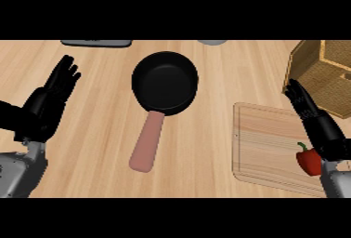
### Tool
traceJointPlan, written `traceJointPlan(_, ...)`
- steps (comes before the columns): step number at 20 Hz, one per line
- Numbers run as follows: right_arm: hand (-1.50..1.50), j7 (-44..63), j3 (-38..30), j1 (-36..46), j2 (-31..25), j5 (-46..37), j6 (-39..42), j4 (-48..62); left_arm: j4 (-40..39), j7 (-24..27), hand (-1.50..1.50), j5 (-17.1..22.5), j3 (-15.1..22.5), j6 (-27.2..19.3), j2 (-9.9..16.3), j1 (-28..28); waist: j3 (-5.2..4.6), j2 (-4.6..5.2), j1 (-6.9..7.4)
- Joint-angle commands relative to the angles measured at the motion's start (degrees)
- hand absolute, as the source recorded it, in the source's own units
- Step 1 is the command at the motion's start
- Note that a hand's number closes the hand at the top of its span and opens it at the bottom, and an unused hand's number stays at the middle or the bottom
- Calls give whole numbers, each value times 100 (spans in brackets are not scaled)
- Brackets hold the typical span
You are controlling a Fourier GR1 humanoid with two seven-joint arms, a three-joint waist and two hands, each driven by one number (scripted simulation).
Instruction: Pick the bell pepper from the cutting board and place it in the pot
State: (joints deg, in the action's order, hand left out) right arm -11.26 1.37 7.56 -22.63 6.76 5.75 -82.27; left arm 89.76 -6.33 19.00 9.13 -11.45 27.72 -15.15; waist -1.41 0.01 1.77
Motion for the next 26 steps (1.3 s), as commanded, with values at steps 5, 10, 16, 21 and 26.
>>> traceJointPlan(5, -150, 209, 676, 90, -209, 1496, 2756, 121, -55, -181, 0, 89, -51, -199, -269, 256, 148, 32, -48)
traceJointPlan(10, -150, -1962, -314, -91, -1160, -486, 1314, -85, -22, -376, 0, 149, 224, -428, -714, 552, 168, -5, -318)
traceJointPlan(16, -150, -4472, -1003, -937, -2366, -628, 2407, 300, 437, -803, 0, 76, 244, -562, -646, 569, 156, -18, -259)
traceJointPlan(21, -150, -4266, -1264, -843, -3564, -1239, 2163, 497, 328, -751, 0, -72, 305, -687, -833, 501, 146, -9, -238)
traceJointPlan(26, -150, -3693, -1233, -1084, -4282, -1376, 2314, -195, 588, -878, 0, -40, 284, -585, -804, 659, 136, -21, -230)
